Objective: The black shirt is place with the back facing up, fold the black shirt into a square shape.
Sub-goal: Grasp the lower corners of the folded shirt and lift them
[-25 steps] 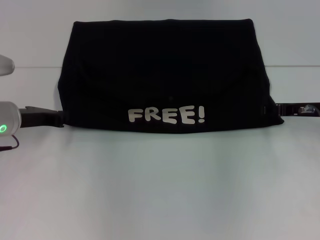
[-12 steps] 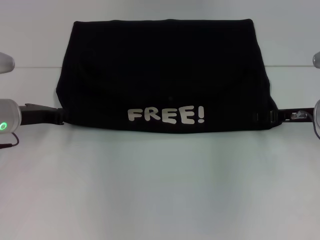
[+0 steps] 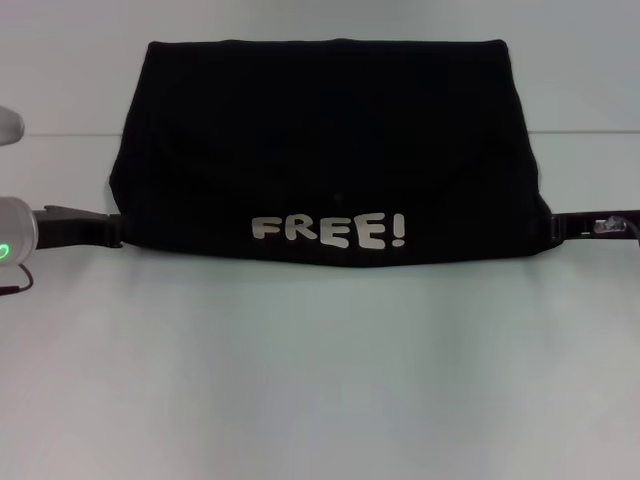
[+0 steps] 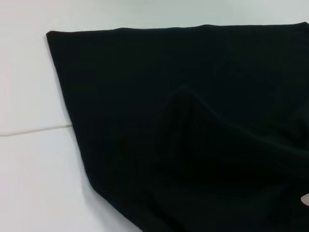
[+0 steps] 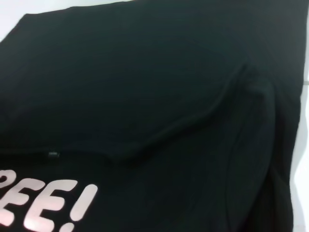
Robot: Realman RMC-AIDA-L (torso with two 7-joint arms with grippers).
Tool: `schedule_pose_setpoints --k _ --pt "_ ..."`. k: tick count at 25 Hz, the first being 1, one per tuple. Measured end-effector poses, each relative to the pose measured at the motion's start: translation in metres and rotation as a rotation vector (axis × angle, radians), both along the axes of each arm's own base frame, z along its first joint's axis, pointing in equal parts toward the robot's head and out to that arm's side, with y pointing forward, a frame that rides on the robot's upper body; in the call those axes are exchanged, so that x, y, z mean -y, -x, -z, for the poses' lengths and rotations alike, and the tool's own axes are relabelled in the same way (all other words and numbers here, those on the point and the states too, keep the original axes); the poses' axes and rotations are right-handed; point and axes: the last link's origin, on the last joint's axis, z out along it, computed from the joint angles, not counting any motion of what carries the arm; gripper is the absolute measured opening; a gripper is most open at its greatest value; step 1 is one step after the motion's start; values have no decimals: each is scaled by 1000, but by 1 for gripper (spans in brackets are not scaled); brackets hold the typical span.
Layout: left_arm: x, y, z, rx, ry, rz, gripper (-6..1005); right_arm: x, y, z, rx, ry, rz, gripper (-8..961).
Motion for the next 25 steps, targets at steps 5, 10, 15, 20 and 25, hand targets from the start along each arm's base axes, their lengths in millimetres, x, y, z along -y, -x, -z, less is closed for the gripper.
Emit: schedule_pose_setpoints --k 5,10,15,20,25 --pt "1 4 -1 -2 -22 -10 0 4 -2 -3 -28 1 -17 44" --pt "4 6 1 5 -15 -16 0 11 -4 -5 -66 10 -47 43" --pt "13 -1 0 48 38 -3 0 21 -10 -11 -98 18 -55 42" --pt "28 -3 -7 89 74 -10 1 36 -15 -18 -119 55 -82 43" --pt "47 0 -12 124 131 -23 1 56 -18 -24 -135 122 -142 43"
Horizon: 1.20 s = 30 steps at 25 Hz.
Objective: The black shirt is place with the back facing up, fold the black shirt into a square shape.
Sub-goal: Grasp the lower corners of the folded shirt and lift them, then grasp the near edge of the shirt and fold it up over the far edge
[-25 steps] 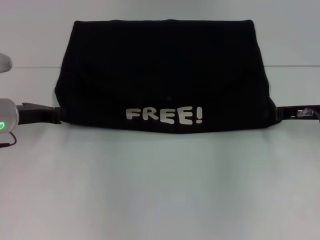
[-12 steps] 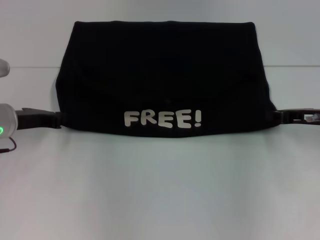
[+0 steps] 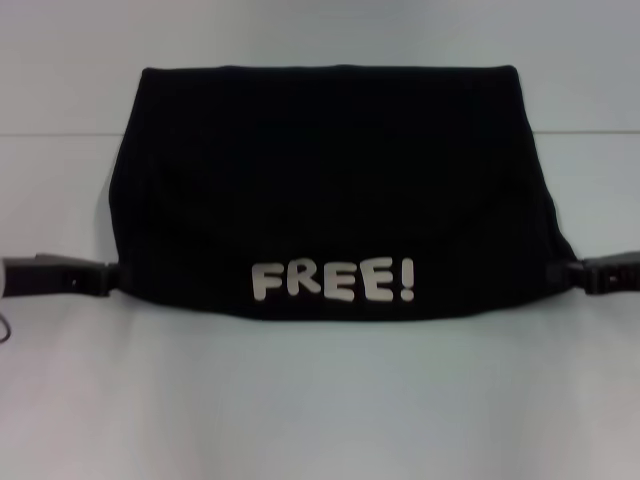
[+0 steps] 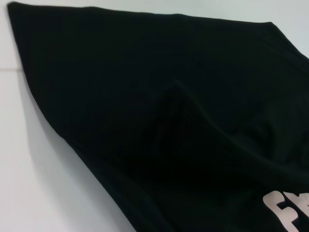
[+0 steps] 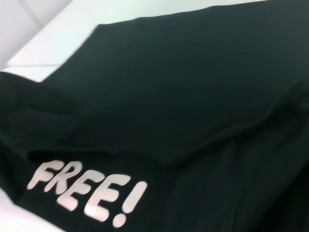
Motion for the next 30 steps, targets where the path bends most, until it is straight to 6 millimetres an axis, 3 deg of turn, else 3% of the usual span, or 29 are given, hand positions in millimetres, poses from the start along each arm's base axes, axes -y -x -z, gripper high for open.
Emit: schedule_pose_setpoints --k 13,20,30 --pt "58 8 -18 156 138 53 1 63 -23 -28 -73 105 -104 43" --pt "85 7 -14 197 269 111 0 91 -33 -35 -109 151 -123 43" --pt "108 16 -11 218 315 88 0 126 -47 -37 -141 182 -100 42"
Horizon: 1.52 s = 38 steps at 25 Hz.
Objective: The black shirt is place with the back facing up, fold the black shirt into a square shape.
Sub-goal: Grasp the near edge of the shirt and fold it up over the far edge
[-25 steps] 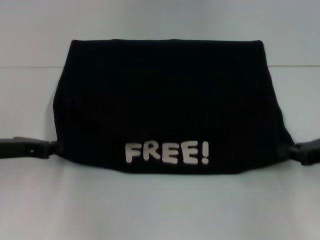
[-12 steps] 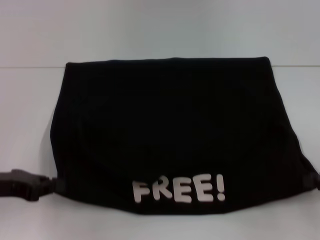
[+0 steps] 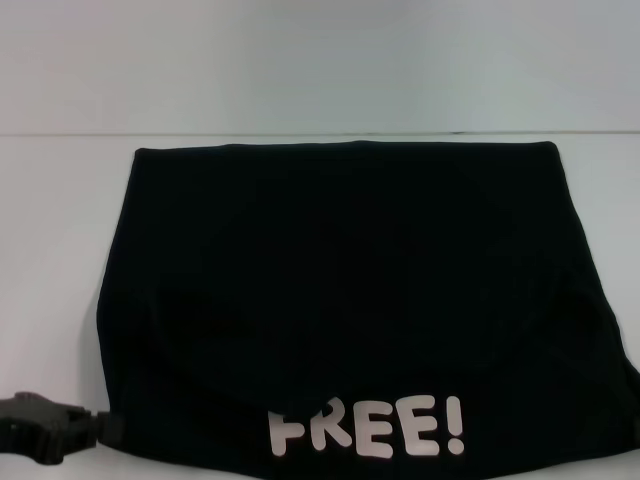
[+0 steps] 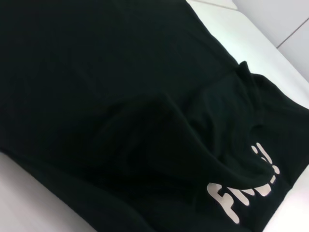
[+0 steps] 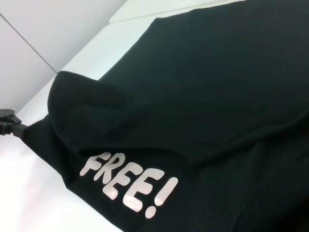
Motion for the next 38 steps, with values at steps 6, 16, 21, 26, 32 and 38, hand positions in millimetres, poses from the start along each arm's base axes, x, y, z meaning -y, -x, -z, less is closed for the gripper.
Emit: schedule_pose_setpoints --k 6,16,21,26,32,38 --pt "2 -5 2 25 31 15 0 4 1 -3 -28 0 14 42" --pt "-54 -28 -10 -13 -35 65 1 -44 22 -17 -49 -128 -32 42" --pt "-99 -44 -10 -41 -99 90 1 -83 34 -16 0 -213 -29 42" --pt "-137 -57 -8 -92 -196 77 0 -120 44 -2 45 -269 5 42" --pt "-164 -57 -4 -178 -293 42 0 -157 54 17 129 -331 41 43" --pt "-177 -55 -1 -241 -362 33 0 -185 66 31 194 -387 68 43"
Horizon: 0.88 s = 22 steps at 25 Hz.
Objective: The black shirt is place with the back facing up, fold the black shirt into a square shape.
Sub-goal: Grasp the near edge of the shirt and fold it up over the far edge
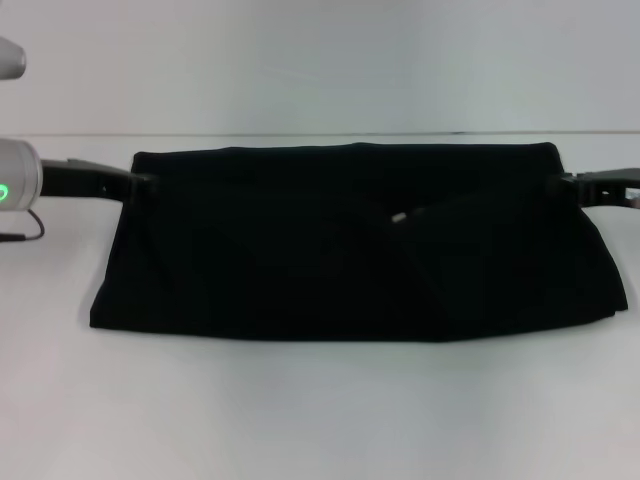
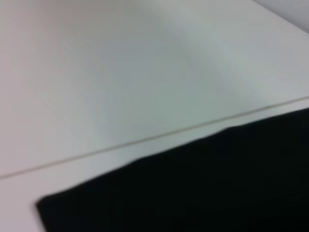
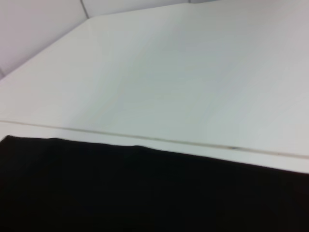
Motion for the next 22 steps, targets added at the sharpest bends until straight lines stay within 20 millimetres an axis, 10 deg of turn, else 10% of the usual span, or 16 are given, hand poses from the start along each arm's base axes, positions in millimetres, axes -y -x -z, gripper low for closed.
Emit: schedule_pose_setpoints --k 22 --pt "-44 -14 -4 -208 -205 43 11 -56 36 -15 112 -195 21 42"
